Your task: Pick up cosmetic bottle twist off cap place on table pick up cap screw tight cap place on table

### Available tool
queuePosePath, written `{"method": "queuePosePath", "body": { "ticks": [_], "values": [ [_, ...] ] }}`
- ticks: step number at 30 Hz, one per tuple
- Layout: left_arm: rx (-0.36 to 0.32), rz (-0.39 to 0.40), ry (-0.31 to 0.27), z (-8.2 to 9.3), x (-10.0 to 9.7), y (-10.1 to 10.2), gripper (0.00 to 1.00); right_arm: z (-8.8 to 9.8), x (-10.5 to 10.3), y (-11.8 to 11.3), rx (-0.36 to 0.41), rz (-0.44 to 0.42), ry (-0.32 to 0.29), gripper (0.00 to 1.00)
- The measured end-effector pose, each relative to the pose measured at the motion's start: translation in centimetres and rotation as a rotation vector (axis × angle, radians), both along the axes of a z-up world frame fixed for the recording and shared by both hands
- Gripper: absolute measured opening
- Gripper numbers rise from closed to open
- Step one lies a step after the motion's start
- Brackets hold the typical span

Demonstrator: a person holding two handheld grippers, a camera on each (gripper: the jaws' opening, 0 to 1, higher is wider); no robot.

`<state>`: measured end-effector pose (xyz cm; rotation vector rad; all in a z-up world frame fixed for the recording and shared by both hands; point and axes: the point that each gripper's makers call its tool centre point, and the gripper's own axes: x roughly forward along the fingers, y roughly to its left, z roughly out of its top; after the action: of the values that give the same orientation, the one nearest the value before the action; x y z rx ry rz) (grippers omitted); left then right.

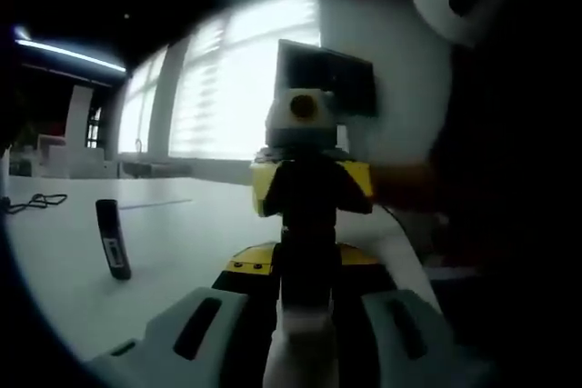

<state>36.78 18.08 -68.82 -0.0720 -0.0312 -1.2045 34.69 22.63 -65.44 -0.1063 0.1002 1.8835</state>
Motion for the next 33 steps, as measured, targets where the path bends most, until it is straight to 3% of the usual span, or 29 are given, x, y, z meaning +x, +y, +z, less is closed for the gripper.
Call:
{"method": "queuePosePath", "body": {
  "ticks": [9, 11, 15, 18, 24, 28, 30, 32, 33],
  "values": [
    [-0.006, 0.001, 0.020, -0.1, -0.1, -0.1, 0.12, 0.3, -0.3, 0.1, 0.023, 0.003, 0.016, 0.17],
    [-0.007, 0.003, 0.016, -0.1, 0.0, 0.0, 0.12, 0.5, -0.1, 0.3, 0.029, -0.020, 0.054, 0.17],
    [-0.006, 0.003, 0.012, -0.1, -0.1, 0.0, 0.13, 1.2, -0.3, 0.2, 0.061, -0.040, 0.099, 0.32],
    [-0.007, 0.003, 0.013, -0.1, -0.1, 0.0, 0.12, 1.9, 0.2, 0.1, 0.082, -0.088, 0.085, 0.31],
    [-0.009, 0.005, 0.016, -0.1, -0.1, 0.0, 0.13, 4.4, 1.8, -0.7, 0.183, -0.265, 0.096, 0.33],
    [-0.008, 0.009, 0.009, -0.1, -0.1, 0.0, 0.12, 4.6, 4.0, -2.1, 0.241, -0.375, 0.120, 0.34],
    [-0.008, 0.015, 0.000, -0.1, -0.1, 0.0, 0.12, 4.4, 5.9, -2.6, 0.234, -0.486, 0.131, 0.33],
    [-0.008, 0.020, 0.000, -0.1, -0.1, 0.0, 0.12, 4.2, 5.8, -3.1, 0.213, -0.588, 0.113, 0.33],
    [-0.008, 0.021, 0.001, -0.1, -0.1, 0.0, 0.12, 4.4, 4.9, -2.1, 0.210, -0.611, 0.126, 0.33]
  ]
}}
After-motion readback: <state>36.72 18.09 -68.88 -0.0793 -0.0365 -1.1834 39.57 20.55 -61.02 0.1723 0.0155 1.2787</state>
